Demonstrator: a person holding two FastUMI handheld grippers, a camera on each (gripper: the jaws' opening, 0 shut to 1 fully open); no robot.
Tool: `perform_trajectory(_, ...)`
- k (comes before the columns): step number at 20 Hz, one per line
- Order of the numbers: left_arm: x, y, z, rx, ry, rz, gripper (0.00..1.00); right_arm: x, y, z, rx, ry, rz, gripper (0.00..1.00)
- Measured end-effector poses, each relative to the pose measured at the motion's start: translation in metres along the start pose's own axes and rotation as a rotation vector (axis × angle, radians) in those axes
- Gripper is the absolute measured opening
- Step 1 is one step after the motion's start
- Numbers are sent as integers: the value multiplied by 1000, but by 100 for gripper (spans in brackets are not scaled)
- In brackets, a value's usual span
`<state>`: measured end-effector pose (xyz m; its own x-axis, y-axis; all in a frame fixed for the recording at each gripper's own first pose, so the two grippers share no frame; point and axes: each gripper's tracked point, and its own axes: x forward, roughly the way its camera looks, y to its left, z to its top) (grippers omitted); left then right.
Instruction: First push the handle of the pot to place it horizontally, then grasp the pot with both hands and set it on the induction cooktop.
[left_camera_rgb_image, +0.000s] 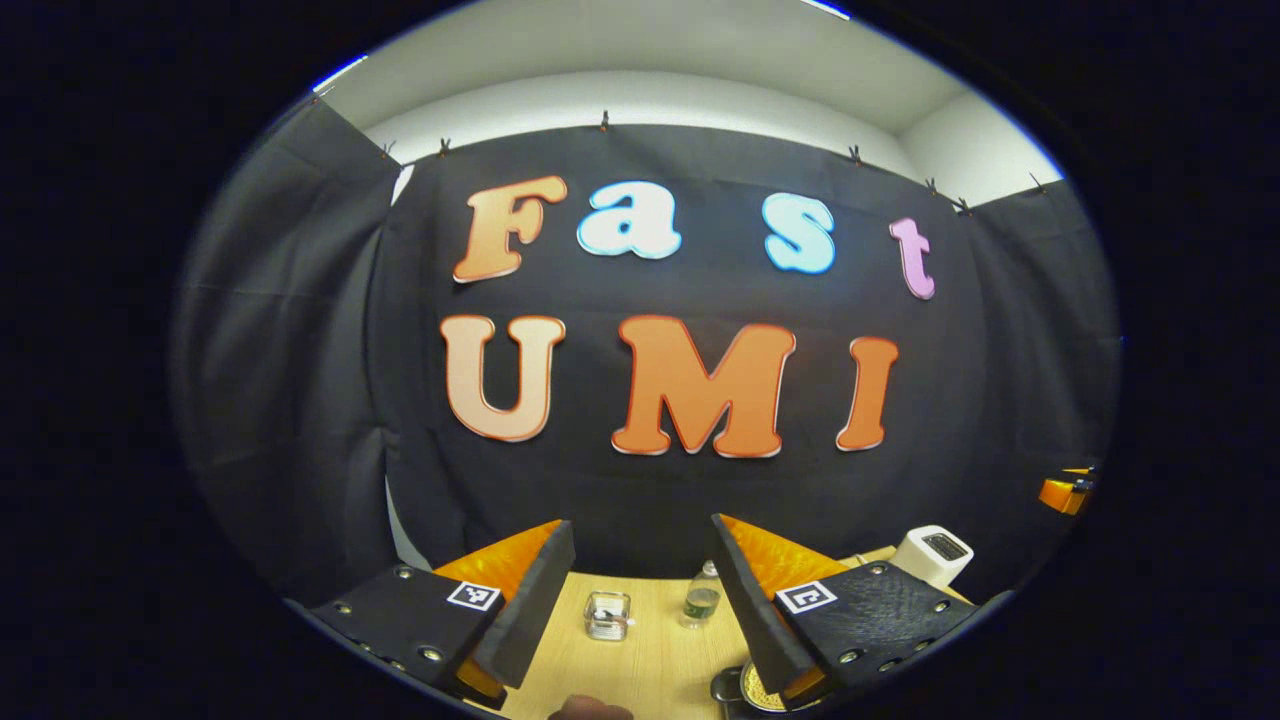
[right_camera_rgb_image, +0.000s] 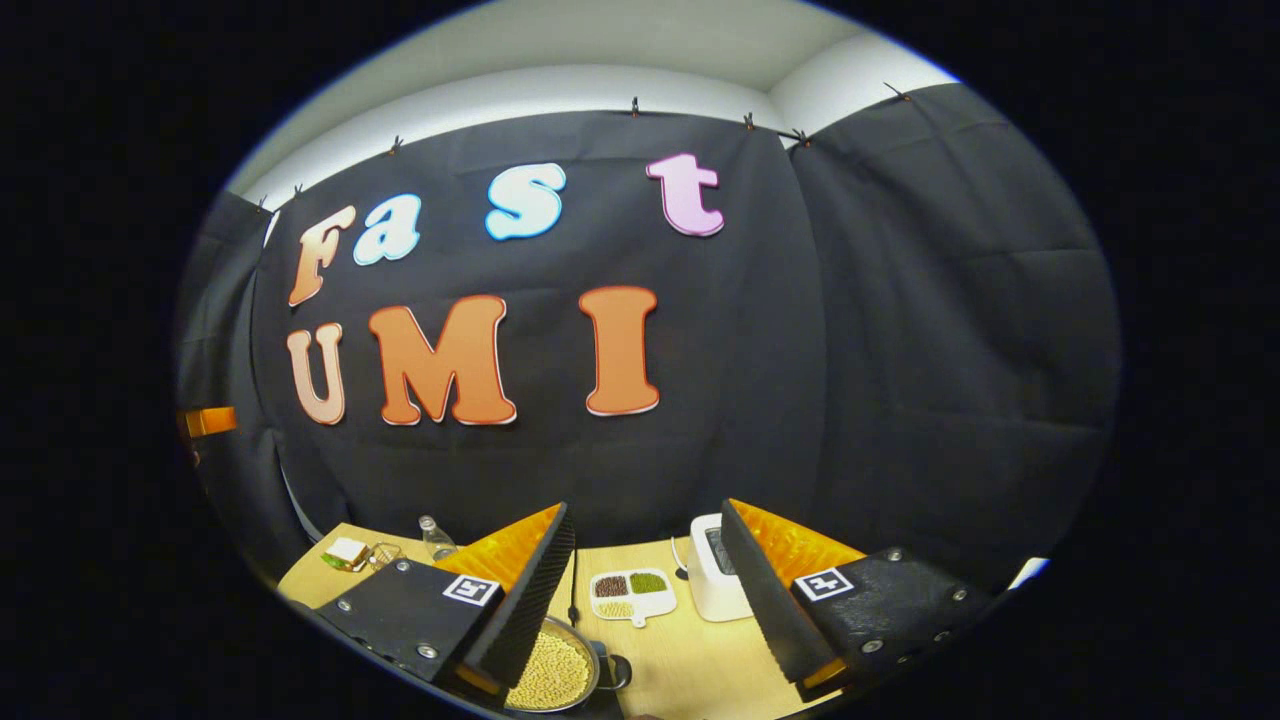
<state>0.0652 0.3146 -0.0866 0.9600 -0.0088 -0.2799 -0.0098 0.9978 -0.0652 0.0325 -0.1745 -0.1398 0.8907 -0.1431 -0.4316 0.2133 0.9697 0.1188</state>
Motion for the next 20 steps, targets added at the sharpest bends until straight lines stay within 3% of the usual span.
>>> perform_trajectory(3, -21, 19, 54, 25, -110, 36, 83, -3, 2, 40, -26, -80, 4, 98)
perform_trajectory(5, -37, 29, 80, 30, -162, 65, 83, -9, 4, 63, -45, -129, 13, 93)
perform_trajectory(7, -52, 36, 108, 0, -209, 76, 83, -15, 8, 89, -57, -183, 32, 98)
perform_trajectory(8, -58, 40, 119, -14, -228, 85, 83, -21, 11, 99, -63, -208, 46, 93)
perform_trajectory(9, -65, 48, 133, -22, -251, 101, 83, -26, 14, 109, -70, -233, 56, 98)
perform_trajectory(11, -75, 59, 155, -20, -292, 120, 83, -29, 22, 129, -87, -281, 73, 93)
perform_trajectory(12, -82, 60, 164, -13, -312, 127, 83, -32, 26, 137, -100, -302, 80, 98)
perform_trajectory(13, -86, 62, 170, -3, -328, 132, 83, -34, 30, 144, -112, -323, 89, 88)
perform_trajectory(19, -94, 57, 174, 20, -341, 143, 83, -39, 47, 159, -138, -380, 122, 90)
perform_trajectory(20, -92, 57, 172, 17, -336, 147, 83, -39, 48, 159, -137, -379, 126, 97)
